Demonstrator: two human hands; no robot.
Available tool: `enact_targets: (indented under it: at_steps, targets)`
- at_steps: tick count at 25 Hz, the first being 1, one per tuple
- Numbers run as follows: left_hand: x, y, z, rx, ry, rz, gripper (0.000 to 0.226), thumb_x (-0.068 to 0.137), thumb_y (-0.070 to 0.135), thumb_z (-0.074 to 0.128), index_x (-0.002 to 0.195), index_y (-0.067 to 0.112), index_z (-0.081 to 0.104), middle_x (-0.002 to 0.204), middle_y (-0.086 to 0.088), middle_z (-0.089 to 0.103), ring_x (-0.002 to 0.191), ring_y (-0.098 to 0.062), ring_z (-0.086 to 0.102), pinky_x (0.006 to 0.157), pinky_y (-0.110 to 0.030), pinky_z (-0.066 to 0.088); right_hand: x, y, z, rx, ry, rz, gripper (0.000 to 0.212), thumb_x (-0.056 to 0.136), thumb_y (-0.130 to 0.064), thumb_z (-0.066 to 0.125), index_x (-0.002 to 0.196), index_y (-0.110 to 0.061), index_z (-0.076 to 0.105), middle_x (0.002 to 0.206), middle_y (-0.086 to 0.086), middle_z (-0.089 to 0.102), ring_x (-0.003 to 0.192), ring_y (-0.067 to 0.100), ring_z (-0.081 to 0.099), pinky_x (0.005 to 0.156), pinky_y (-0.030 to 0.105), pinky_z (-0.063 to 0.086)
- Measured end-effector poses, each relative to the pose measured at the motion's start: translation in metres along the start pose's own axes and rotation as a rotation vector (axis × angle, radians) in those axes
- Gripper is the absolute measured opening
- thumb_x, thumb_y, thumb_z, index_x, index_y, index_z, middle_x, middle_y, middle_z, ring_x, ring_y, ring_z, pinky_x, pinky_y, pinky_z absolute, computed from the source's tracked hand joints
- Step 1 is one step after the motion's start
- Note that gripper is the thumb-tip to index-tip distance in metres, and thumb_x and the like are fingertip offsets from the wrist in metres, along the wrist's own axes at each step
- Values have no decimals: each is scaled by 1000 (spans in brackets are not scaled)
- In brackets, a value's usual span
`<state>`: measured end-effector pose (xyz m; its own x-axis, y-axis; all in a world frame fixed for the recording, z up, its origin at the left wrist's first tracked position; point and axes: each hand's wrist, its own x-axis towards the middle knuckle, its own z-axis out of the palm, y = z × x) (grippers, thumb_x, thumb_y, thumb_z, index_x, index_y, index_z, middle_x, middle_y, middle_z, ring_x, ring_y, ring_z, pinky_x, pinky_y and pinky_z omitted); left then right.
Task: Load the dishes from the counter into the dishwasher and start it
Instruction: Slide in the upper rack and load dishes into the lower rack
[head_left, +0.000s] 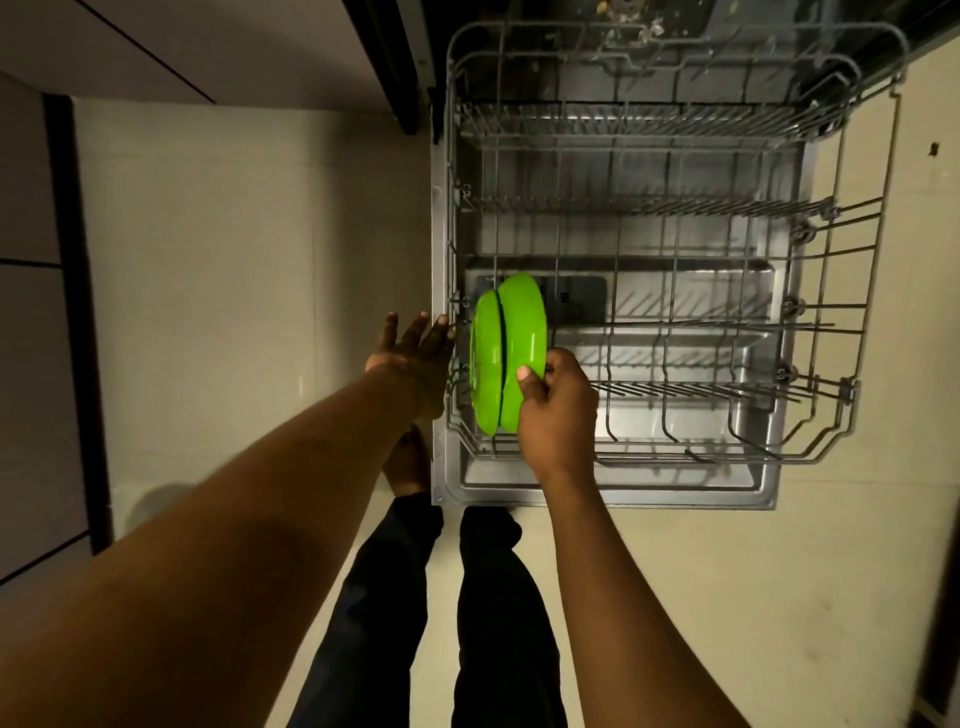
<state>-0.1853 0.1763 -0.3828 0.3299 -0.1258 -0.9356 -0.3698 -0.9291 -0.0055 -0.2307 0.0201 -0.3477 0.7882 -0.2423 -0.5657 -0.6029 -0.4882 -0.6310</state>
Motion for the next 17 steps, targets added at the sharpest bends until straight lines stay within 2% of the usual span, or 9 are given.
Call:
enact_targets:
  at_steps: [3,6,13,17]
  targets:
    - [1,-1,-1,32,-15,0,88,97,39,48,155,16,-15,162,-7,-21,150,-28,-17,119,-55,-10,4,-6,1,-47,39,-10,13,96,-17,58,104,-10,64,97,7,70,86,25,64,71,30,48]
    - [2,-1,-4,48,-39,4,86,98,41,44,155,16,-15,162,-7,-21,150,-28,-17,118,-56,-12,0,-8,-4,-62,81,-11,13,94,-15,60,104,-10,66,95,7,71,84,24,64,70,27,46]
    - [5,-1,-6,93,-65,5,86,98,50,41,155,15,-13,163,-8,-19,150,-29,-15,118,-57,-12,-6,-4,-19,-4,118,-11,16,93,-16,63,106,-9,68,92,4,72,83,21,66,75,32,52]
    - [5,1,-8,95,-60,2,86,98,50,40,156,14,-12,163,-9,-18,150,-29,-14,118,-57,-11,-4,-4,-16,18,59,9,9,93,-13,62,100,-10,67,89,3,70,80,19,64,72,29,50]
